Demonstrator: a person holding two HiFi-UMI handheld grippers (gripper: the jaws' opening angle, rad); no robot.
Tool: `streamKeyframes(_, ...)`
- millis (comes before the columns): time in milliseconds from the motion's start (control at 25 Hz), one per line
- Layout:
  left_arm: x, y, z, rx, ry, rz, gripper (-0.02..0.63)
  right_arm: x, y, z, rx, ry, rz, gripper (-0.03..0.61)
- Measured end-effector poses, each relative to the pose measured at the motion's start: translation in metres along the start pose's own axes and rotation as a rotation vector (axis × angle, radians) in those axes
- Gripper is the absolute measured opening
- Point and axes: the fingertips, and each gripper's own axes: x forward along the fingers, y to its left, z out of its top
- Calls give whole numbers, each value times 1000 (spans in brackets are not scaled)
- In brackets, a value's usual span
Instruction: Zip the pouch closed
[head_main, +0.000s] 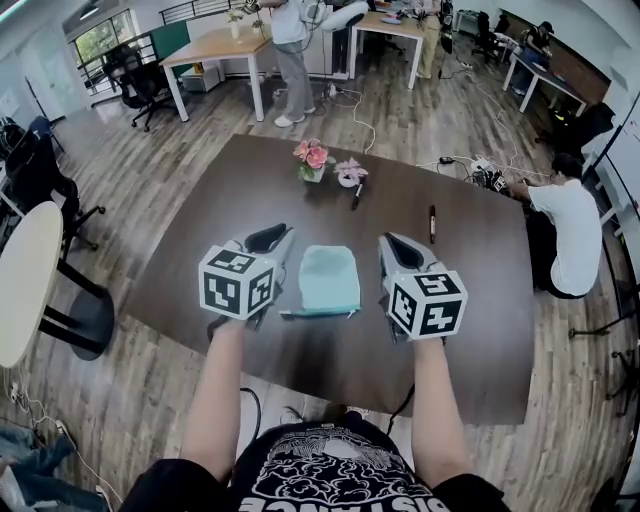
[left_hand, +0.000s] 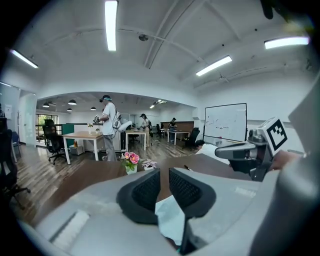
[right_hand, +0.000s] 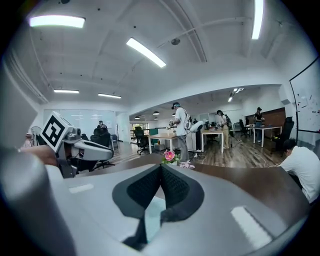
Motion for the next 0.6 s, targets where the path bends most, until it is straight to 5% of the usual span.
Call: streamKeyframes(600,-11,9,15,-9,-77,26,5,-9,-3,17,-29,-52,-4,0)
